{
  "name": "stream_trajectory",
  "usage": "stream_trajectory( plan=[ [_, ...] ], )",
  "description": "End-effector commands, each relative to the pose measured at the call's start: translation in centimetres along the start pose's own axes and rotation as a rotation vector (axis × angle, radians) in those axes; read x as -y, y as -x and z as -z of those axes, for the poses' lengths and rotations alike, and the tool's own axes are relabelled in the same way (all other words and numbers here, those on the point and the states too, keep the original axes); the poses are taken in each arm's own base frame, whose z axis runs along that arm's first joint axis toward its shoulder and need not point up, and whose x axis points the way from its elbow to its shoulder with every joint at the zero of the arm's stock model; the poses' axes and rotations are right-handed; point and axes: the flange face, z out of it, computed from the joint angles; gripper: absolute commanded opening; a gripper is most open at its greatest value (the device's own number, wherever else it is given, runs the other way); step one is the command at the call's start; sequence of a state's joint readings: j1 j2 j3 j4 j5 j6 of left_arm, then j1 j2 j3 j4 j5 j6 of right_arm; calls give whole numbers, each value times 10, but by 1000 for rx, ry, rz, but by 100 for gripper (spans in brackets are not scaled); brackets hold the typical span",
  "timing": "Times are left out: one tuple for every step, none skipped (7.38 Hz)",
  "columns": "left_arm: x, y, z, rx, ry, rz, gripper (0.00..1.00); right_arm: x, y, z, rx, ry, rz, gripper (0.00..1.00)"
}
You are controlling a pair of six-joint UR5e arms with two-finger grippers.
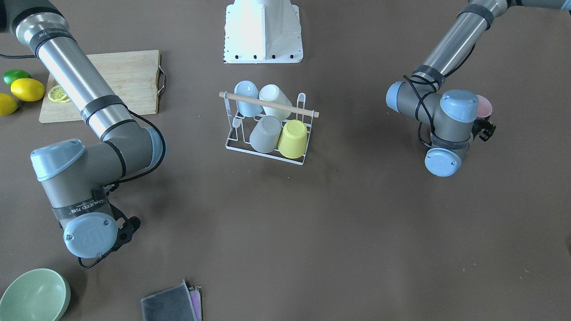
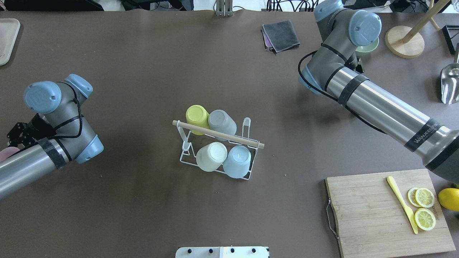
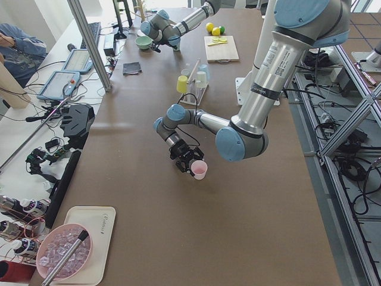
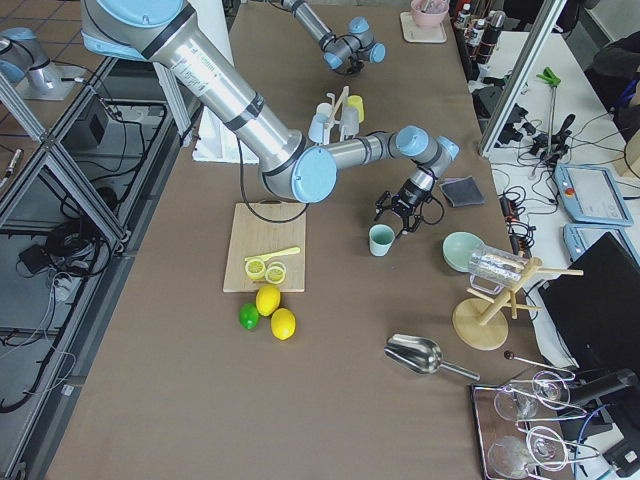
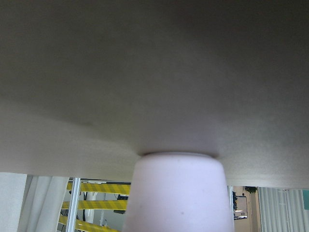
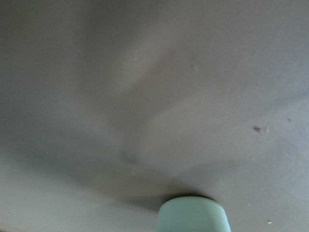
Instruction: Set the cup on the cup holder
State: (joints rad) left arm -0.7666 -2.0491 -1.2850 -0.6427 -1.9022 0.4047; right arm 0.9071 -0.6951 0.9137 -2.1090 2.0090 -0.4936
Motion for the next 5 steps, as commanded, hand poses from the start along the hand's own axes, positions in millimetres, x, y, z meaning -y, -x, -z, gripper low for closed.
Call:
stream_trajectory(
  plan=[
    [-30,15,7,-3,-68,19,29,6,6,-13,-74,63,25,100],
    [-65,14,-5,3,-148,17,29,4,3,-13,-94,79,52,100],
    [-109,7,-22,33,-332,-27,29,2,1,-19,-99,110,61,100],
    [-149,-7,-49,72,-491,-54,26,0,-3,-27,-104,139,67,100],
    [-164,-24,-43,28,-649,-24,27,2,-1,-36,-104,152,84,100]
  ],
)
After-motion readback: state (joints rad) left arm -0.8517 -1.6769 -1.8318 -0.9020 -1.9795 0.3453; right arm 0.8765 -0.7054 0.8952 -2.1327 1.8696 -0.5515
